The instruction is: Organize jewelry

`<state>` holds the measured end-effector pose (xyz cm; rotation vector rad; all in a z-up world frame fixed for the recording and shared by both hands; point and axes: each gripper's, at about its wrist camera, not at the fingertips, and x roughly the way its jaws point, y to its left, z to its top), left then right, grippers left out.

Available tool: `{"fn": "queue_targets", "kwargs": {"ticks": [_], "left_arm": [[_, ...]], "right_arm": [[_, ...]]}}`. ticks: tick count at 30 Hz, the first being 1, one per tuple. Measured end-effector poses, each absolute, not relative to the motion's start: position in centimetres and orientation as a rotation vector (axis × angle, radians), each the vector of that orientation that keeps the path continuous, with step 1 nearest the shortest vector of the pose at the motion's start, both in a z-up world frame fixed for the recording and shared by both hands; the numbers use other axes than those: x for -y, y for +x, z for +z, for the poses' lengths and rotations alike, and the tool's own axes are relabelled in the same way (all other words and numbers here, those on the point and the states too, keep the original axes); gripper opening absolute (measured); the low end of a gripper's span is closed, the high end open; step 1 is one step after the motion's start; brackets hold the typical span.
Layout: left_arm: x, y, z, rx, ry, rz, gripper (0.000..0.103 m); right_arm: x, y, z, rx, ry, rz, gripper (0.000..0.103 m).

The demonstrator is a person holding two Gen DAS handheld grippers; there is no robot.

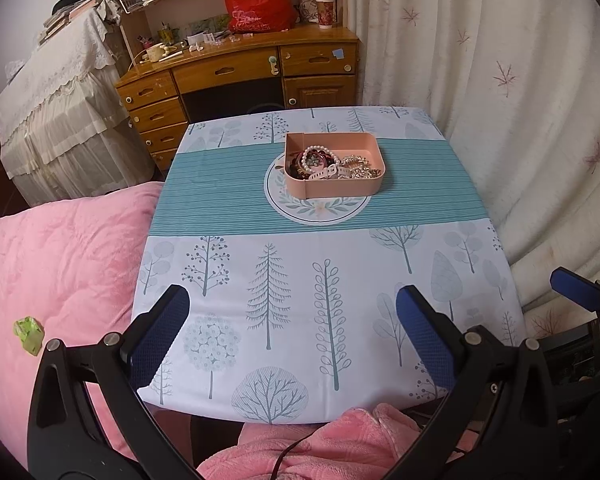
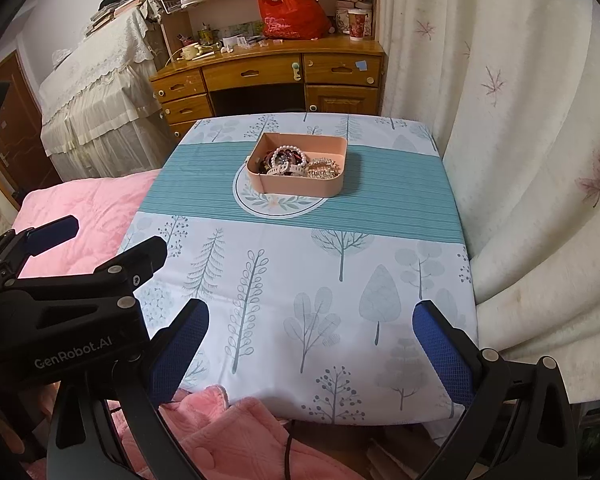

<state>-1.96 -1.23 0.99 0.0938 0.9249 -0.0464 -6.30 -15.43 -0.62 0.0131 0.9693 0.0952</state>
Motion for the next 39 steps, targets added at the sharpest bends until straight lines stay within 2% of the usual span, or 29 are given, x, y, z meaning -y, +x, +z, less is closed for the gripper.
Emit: {"fn": "queue_targets", "kwargs": {"ticks": [39], "left_arm": [[1.1, -2.2, 0.9, -0.922, 0.096, -0.047, 0.103]], "right_arm": [[15.4, -6.6, -2.2, -1.021, 0.015, 0.087, 0.103]]}}
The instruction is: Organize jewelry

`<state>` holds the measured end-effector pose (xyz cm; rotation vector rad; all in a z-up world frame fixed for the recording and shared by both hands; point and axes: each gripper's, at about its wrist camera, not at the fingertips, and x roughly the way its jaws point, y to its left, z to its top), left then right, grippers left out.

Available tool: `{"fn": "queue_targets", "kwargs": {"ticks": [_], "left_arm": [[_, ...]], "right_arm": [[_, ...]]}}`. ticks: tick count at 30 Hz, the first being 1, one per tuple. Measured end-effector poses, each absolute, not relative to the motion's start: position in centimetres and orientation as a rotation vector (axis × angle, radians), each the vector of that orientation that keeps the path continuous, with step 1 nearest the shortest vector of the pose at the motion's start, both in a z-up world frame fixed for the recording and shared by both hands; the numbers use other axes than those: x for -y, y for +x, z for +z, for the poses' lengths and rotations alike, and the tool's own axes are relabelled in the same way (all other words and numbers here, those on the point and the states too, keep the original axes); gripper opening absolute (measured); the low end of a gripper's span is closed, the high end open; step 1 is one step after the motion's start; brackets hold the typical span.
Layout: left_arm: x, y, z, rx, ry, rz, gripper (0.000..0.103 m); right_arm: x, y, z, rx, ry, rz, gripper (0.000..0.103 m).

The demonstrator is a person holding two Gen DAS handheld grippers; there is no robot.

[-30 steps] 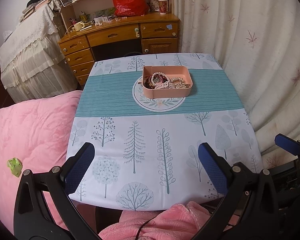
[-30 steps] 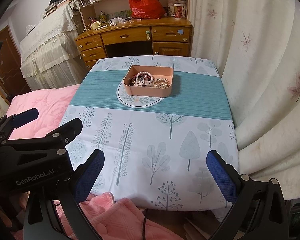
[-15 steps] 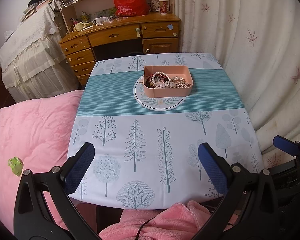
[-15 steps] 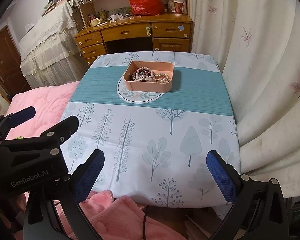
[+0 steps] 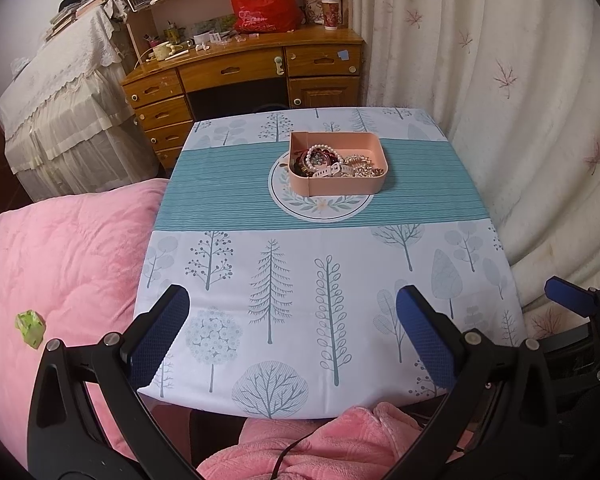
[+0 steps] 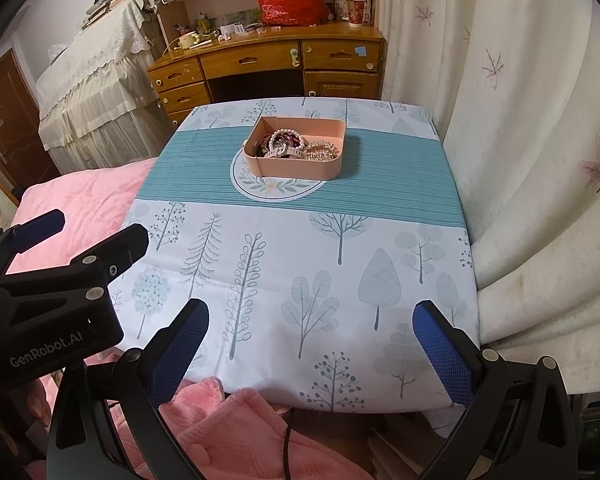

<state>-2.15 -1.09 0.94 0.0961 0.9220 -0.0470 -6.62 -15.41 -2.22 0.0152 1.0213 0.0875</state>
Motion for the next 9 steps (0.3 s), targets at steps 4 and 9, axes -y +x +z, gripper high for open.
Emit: {"fn": "queue_targets", "kwargs": {"ticks": [4, 9], "left_arm": [[1.05, -2.2, 0.97, -0.92, 0.099, -0.047, 0.103], [0.99, -2.24, 0.99, -0.922, 0.098, -0.048, 0.103]], "right_arm": [[15.49, -6.64, -2.33, -1.023, 0.017, 0.086, 0.103], [15.82, -6.48, -2.72, -1.033, 0.031, 0.078, 0.103]]}}
